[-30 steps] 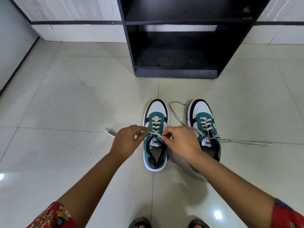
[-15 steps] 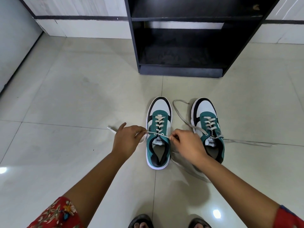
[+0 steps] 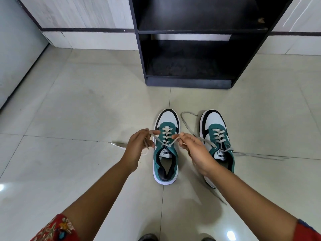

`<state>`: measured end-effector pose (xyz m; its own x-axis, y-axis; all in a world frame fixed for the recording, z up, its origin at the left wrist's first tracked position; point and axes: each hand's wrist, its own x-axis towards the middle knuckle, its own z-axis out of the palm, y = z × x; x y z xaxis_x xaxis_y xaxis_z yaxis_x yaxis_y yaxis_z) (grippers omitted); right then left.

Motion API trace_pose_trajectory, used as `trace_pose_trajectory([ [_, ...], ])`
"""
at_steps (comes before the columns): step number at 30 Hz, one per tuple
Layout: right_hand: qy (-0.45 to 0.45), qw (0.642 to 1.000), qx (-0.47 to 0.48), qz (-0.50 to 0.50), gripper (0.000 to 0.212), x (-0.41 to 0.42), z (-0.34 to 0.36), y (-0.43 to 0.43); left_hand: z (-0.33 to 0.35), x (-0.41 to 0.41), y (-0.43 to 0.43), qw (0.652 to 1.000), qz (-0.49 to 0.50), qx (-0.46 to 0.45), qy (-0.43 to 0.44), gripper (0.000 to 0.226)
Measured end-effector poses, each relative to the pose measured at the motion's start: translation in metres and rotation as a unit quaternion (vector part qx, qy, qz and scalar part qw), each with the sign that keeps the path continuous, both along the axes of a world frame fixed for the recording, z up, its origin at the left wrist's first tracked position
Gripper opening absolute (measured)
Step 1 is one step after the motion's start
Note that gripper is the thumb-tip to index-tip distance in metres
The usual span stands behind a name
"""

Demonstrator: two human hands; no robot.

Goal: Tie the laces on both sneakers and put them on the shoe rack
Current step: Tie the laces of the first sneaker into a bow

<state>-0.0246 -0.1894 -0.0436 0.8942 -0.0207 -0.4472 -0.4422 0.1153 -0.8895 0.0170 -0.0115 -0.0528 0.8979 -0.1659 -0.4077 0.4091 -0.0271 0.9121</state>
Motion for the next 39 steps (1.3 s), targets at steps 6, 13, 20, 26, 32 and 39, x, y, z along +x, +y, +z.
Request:
trace_pose_trajectory([
  [6,-0.033,0.987,0.151,-0.037,0.027,0.010,0.010,0.006,0.014,0.000,-0.012,0.999,0.026,-0.033,-0.018,0.024],
  [13,-0.039,0.993,0.110,-0.002,0.027,0.015,-0.003,0.010,0.012,0.000,-0.015,0.999,-0.012,-0.013,-0.037,0.023],
  [20,-0.063,0.995,0.081,0.015,0.013,0.019,-0.010,0.011,0.013,0.003,-0.013,0.994,-0.102,-0.027,0.000,0.014],
  [26,-0.080,0.992,0.053,0.077,0.021,0.020,-0.017,0.011,0.008,0.007,-0.013,0.986,-0.141,-0.051,0.070,0.020],
  [32,-0.113,0.985,0.030,0.130,0.014,0.018,-0.017,0.012,0.008,0.008,-0.014,0.991,-0.095,-0.053,0.078,0.013],
  [39,-0.104,0.991,0.003,0.084,0.006,0.020,-0.020,0.009,0.007,0.010,-0.014,0.992,-0.071,-0.049,0.095,0.008],
])
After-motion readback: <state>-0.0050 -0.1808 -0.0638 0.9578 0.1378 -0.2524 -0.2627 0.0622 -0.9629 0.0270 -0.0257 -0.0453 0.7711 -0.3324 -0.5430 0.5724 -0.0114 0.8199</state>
